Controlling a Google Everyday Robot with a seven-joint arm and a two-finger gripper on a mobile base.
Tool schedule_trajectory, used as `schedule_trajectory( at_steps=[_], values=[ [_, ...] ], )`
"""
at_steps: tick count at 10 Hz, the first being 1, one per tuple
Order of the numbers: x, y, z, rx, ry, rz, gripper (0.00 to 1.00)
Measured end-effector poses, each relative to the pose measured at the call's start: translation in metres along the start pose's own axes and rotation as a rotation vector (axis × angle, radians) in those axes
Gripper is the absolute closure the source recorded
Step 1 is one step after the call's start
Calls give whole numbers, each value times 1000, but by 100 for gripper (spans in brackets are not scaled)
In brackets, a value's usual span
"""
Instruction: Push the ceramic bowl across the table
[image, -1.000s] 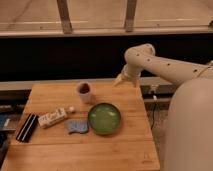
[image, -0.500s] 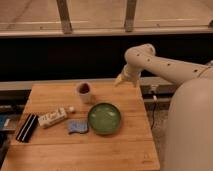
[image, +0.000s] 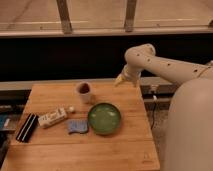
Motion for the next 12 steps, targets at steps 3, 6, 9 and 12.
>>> schedule_trajectory(
  at_steps=[3,6,9,12],
  values=[
    [0,0,0,0,0,0,47],
    [0,0,1,0,1,0,76],
    [0,0,1,0,1,0,100],
    [6,0,5,31,37,-18,100]
  ],
)
